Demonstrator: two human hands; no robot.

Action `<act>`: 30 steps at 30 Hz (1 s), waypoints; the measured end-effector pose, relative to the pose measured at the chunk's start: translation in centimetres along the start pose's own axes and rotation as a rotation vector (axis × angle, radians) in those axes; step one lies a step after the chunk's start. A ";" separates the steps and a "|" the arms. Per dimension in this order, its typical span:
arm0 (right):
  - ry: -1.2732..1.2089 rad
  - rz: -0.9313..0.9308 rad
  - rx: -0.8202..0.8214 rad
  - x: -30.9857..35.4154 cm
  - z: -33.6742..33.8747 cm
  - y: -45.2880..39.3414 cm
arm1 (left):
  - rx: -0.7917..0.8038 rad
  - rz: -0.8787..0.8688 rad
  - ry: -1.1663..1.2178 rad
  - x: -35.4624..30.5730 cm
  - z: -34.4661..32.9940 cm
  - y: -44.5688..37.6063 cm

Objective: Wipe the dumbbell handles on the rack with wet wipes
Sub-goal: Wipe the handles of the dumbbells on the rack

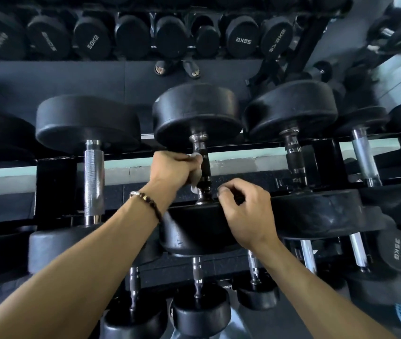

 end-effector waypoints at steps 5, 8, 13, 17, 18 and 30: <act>0.020 -0.007 0.000 -0.2 -0.1 0.0 | -0.029 -0.021 0.055 -1.1 0.0 -1.8; 0.016 -0.007 -0.008 -0.1 -0.1 0.0 | 0.128 0.038 -0.091 0.3 -0.3 0.4; 0.002 -0.014 0.004 -0.2 -0.2 0.0 | 0.054 0.067 0.143 -0.3 -0.9 -1.1; -0.001 -0.017 0.007 -0.4 -0.2 -0.1 | 0.070 0.163 0.225 -0.3 -1.7 -1.0; -0.002 -0.012 0.007 -0.3 -0.2 -0.1 | 0.135 0.204 0.197 -0.1 -1.7 0.0; -0.024 -0.009 0.037 -0.4 -0.4 -0.1 | 0.204 0.426 0.237 2.3 -1.9 2.3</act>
Point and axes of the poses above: each hand's wrist, its own y-axis away from the middle knuckle, its own z-axis out of the back of the hand, x = y × z, the point moved 9 cm from there along -y, towards the middle knuckle, and after that the axes turned 13 degrees about -z, right-handed, at the moved point
